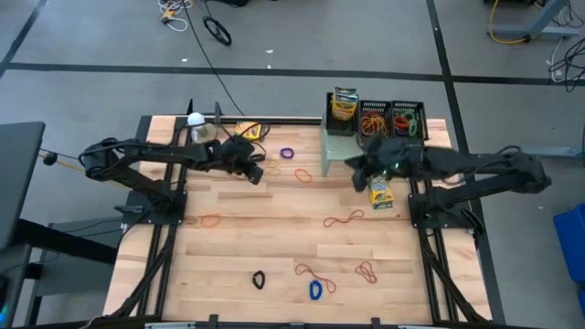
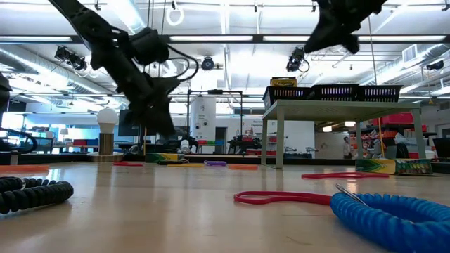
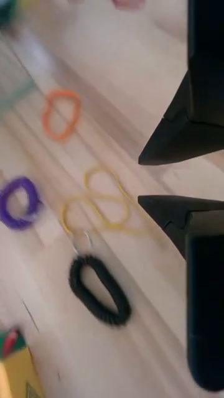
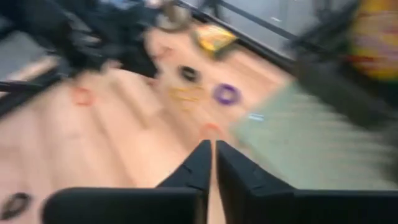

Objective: Pick & Place Office Desk Supplies
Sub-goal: Put the red rubber band into the middle black basket on the shelf

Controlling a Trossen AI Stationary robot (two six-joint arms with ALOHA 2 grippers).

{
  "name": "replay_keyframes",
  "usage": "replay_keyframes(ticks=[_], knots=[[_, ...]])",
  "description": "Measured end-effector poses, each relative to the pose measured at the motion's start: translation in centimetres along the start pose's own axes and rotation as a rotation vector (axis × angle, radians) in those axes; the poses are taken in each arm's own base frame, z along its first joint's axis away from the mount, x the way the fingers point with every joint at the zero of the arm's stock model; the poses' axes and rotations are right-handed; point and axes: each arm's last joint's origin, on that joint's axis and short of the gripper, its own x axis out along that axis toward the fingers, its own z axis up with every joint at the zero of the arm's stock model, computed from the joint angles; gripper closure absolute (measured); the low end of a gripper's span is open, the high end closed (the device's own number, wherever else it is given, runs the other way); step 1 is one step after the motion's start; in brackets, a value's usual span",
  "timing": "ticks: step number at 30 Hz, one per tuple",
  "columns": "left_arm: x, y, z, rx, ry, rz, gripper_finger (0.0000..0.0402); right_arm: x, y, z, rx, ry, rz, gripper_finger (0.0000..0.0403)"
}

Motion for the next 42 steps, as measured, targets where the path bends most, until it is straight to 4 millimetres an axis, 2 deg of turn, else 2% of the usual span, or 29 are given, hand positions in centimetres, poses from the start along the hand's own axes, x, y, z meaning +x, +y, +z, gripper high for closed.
replay_keyframes(ticks=[2, 5, 13, 17, 21, 26, 31, 38, 42], knots=[[0.0, 0.4, -0.2, 0.037, 0.032, 0.026, 0.0292, 0.6, 1.0, -1.0, -0.004, -0.041, 0.071, 0.0396], [-0.1, 0.8, -0.7, 0.101, 0.09, 0.054, 0.0267, 0.7, 2.2, -1.7, -0.016, -0.106, 0.15, 0.0392], [-0.5, 2.3, -2.3, 0.219, 0.284, 0.18, 0.0179, 0.0, 2.9, -1.8, -0.079, -0.142, 0.129, 0.0388], [-0.8, 3.9, -2.4, 0.146, 0.365, 0.23, 0.0154, -0.1, 2.9, -1.8, -0.079, -0.143, 0.128, 0.0395], [-1.0, 5.5, -2.1, 0.018, 0.383, 0.28, 0.0149, -0.1, 2.9, -1.8, -0.079, -0.143, 0.129, 0.0394], [-1.1, 6.7, -1.5, -0.114, 0.352, 0.323, 0.0164, -0.1, 2.9, -1.8, -0.078, -0.143, 0.129, 0.0391], [-1.1, 7.3, -1.4, -0.215, 0.323, 0.35, 0.0198, -0.1, 2.9, -1.8, -0.078, -0.143, 0.129, 0.0393], [-0.5, 8.1, -3.0, -0.336, 0.282, 0.38, 0.0271, -0.1, 2.9, -1.8, -0.074, -0.148, 0.123, 0.0393], [-0.5, 8.3, -3.3, -0.339, 0.271, 0.402, 0.032, -0.1, 2.9, -1.7, -0.077, -0.149, 0.123, 0.0393]])
